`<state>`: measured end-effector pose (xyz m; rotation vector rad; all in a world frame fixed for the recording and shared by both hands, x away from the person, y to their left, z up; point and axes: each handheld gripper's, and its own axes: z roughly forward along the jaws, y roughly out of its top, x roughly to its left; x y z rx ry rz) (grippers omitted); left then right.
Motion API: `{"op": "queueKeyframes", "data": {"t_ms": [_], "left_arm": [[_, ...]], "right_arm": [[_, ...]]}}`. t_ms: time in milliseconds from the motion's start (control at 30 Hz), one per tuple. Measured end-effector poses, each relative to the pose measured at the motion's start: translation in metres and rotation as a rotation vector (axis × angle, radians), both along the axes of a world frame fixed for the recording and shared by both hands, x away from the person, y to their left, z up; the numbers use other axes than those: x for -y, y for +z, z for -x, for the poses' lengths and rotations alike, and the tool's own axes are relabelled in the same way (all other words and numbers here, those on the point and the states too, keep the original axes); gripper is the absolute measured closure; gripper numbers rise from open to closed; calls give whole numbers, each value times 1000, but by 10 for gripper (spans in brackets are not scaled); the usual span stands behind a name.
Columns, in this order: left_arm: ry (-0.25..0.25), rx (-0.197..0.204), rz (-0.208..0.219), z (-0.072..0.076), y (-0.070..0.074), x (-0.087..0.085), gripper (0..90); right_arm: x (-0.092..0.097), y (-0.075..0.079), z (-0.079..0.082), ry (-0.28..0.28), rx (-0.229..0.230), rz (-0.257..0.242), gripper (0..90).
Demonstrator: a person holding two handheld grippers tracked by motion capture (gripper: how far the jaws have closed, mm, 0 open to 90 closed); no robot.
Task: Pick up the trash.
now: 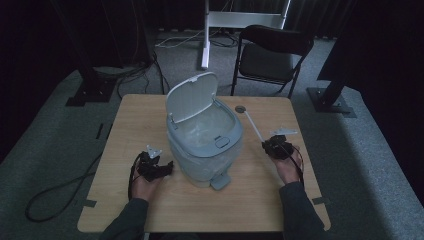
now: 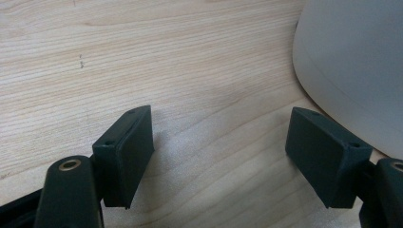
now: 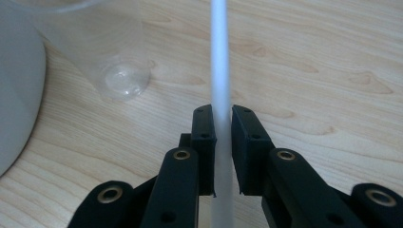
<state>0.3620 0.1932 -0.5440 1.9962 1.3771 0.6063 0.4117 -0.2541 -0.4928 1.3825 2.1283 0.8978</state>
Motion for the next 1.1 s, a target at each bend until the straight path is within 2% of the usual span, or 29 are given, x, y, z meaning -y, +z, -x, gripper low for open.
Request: {"op": "queueKeyframes", "data": {"t_ms": [567, 1100], "left_arm": [[0, -2, -1, 0, 0, 0, 242], [0, -2, -1, 0, 0, 0, 243]], "right_arm": [[2, 13, 8, 7, 43, -36, 798], [-5, 33, 19, 50, 111, -62, 798]]}}
